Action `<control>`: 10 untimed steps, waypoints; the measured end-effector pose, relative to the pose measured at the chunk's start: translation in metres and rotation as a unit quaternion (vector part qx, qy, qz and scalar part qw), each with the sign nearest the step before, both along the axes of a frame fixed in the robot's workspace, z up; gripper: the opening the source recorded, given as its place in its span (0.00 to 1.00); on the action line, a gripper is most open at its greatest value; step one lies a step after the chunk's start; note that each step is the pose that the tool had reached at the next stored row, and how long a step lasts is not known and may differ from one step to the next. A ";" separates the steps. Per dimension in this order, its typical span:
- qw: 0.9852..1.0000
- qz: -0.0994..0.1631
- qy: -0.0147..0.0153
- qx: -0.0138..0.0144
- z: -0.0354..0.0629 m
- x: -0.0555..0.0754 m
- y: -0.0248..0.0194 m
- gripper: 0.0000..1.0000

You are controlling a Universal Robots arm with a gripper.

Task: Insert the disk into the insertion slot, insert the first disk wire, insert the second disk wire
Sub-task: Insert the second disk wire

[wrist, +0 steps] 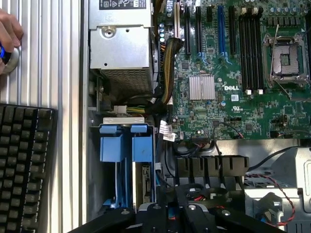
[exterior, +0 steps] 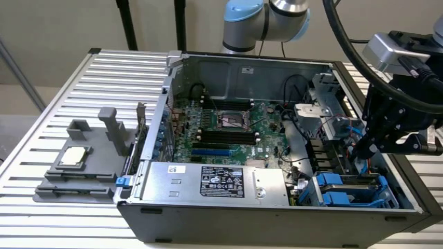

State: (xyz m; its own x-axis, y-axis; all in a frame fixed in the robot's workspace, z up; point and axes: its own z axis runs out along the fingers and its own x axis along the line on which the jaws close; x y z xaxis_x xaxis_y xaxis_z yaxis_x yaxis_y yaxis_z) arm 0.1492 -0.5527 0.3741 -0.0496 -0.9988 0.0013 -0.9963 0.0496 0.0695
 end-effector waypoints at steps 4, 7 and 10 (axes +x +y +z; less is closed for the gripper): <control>1.000 0.000 0.000 0.003 0.0000 -0.006 -0.0098 0.16; 1.000 0.000 -0.001 0.013 -0.0005 -0.008 -0.0169 0.16; 1.000 0.000 -0.003 0.027 -0.0022 -0.009 -0.0236 0.16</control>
State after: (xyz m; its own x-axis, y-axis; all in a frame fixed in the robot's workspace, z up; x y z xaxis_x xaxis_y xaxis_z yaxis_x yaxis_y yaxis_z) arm 0.1402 -0.5763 0.3719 -0.0494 -0.9974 -0.0521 -0.9968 0.0460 0.0651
